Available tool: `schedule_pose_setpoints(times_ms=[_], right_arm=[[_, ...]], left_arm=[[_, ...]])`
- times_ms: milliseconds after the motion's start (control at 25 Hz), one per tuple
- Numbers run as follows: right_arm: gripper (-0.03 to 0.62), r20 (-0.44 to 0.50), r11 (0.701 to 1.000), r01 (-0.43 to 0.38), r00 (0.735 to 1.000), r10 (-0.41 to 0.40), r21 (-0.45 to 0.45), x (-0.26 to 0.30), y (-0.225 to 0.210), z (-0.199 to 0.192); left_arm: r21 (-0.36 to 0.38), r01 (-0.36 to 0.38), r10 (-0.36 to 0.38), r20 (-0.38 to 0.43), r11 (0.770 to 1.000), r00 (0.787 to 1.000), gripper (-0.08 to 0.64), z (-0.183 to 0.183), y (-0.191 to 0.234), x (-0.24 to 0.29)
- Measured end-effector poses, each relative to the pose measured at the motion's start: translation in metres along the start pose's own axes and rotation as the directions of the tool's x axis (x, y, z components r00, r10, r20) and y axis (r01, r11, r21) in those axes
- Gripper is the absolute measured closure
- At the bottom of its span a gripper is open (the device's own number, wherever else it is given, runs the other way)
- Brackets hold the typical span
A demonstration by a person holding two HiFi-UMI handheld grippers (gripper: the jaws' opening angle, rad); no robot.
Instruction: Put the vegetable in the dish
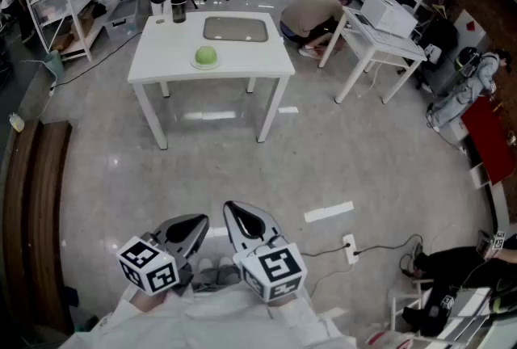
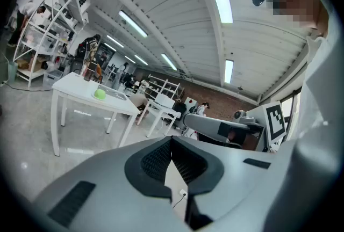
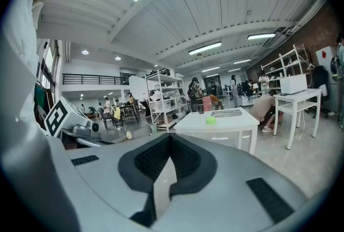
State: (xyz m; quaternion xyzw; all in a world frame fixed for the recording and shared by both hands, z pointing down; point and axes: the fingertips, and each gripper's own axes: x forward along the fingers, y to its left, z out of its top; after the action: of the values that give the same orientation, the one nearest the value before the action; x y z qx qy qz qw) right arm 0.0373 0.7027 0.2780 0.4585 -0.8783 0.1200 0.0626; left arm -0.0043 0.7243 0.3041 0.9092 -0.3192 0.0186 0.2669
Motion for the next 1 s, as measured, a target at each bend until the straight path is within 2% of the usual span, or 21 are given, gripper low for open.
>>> schedule_pose_setpoints(times_ms=[320,560,680,760,1000], right_arm=[[0.578,0.011,1.000,-0.006,1.000,0.006,-0.009,-0.004,0.001,0.001],[0.578,-0.002,1.000,-0.010,1.000,0.010,0.002,-0.003,-0.005,-0.005],[0.578,0.036,0.998,-0.011,0.999,0.009,0.058,-0.001,-0.009,0.000],[0.578,0.028,0.996,-0.008,1.000,0.006,0.091,0.000,-0.013,0.000],[0.578,0.000,0.997,-0.022,1.000,0.022,0.077,0.003,-0.029,-0.004]], left_arm=[[0.050,0.006,-0.005,-0.022,0.999,1.000,0.552,-0.005,-0.008,0.006],[0.043,0.014,-0.013,-0.037,0.999,0.999,0.552,-0.008,-0.004,0.011],[0.040,0.006,-0.004,-0.044,0.999,0.999,0.552,-0.008,0.000,0.011],[0.036,-0.002,0.004,-0.043,0.999,0.999,0.552,-0.007,0.003,0.013],[0.034,-0.036,0.037,-0.029,0.999,0.999,0.552,0.003,0.011,0.033]])
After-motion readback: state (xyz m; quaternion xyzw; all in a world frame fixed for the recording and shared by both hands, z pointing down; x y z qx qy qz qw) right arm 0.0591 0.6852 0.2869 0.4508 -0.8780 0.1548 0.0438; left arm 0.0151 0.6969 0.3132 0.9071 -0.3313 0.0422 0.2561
